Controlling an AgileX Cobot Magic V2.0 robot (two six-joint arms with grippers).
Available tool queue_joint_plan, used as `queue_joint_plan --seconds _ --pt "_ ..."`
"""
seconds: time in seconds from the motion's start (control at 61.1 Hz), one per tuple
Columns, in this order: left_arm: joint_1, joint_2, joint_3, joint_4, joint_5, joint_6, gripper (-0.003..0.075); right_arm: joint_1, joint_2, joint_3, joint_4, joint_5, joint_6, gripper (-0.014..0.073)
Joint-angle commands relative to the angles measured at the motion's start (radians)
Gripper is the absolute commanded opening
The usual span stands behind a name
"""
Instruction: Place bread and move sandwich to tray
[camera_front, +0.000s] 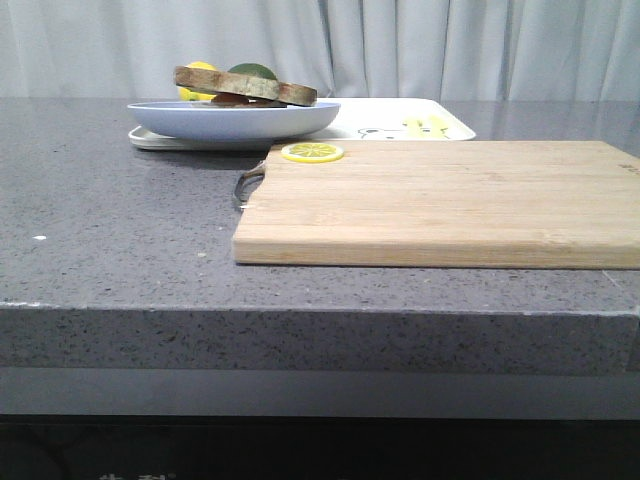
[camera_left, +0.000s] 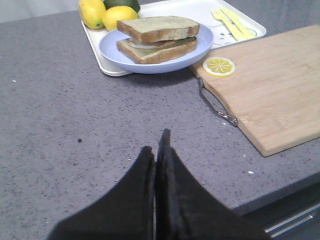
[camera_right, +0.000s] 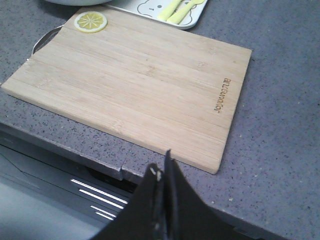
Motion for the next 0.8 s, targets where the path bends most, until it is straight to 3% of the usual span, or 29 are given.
queue_joint_plan --seconds 0.0,0.262,0.376,0.557,0.786 --pt "0.055 -0.101 0.042 -0.008 -0.11 -0.001 -0.0018 -0.005 0.005 -0.028 -0.022 -0.063 -0.01 -0.0118" --pt "0.201 -0.336 0.2 -0.011 -0.157 -0.001 -0.0018 -0.005 0.005 -0.028 -0.022 -0.063 -0.01 -0.0118" --pt "0.209 -0.379 0.268 -0.007 -0.176 -0.042 -0.0018 -0.005 0.005 -0.028 -0.022 -0.063 -0.01 -0.0118" --pt "0.209 -0.472 0.392 0.102 -0.279 -0.217 -0.0018 -0.005 0.005 -0.028 -0.022 -0.063 -0.01 -0.0118" --pt "0.209 -0.494 0.559 0.146 -0.495 -0.247 -0.0018 -0.005 0.005 -0.028 -0.022 -0.063 -0.01 -0.0118"
